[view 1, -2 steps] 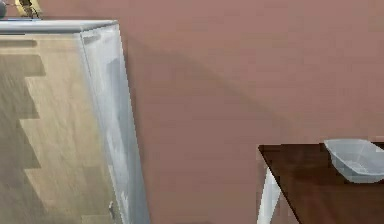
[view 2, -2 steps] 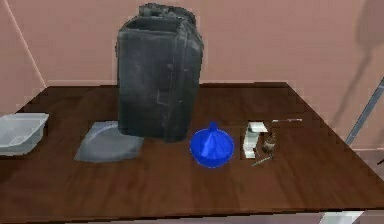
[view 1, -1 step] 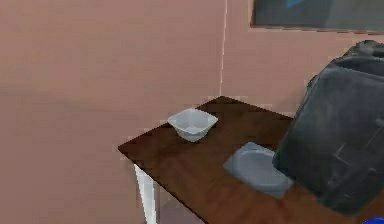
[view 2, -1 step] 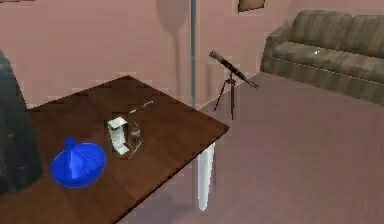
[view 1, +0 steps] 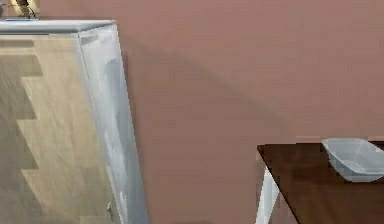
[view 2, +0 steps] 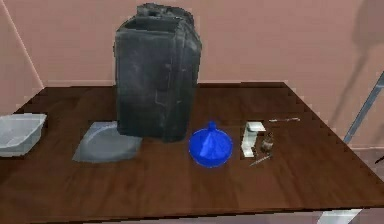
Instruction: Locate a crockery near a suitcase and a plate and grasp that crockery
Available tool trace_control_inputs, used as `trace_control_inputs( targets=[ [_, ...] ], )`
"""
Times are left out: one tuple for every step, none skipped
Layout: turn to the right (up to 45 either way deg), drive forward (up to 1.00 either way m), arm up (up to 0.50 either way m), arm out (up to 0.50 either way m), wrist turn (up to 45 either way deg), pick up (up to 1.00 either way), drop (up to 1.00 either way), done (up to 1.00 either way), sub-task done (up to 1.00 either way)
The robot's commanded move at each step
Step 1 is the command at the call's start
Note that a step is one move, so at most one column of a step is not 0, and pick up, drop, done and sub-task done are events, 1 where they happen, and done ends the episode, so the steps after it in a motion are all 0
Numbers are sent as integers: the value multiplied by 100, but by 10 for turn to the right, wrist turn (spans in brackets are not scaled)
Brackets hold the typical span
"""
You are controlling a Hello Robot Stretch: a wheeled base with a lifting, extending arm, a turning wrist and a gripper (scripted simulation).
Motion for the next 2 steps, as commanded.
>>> trace_control_inputs(
  targets=[
    [0, 30, 0, 0, 0, 0, 0, 0, 0],
    [-270, 0, 0, 0, 0, 0, 0, 0, 0]
  ],
)
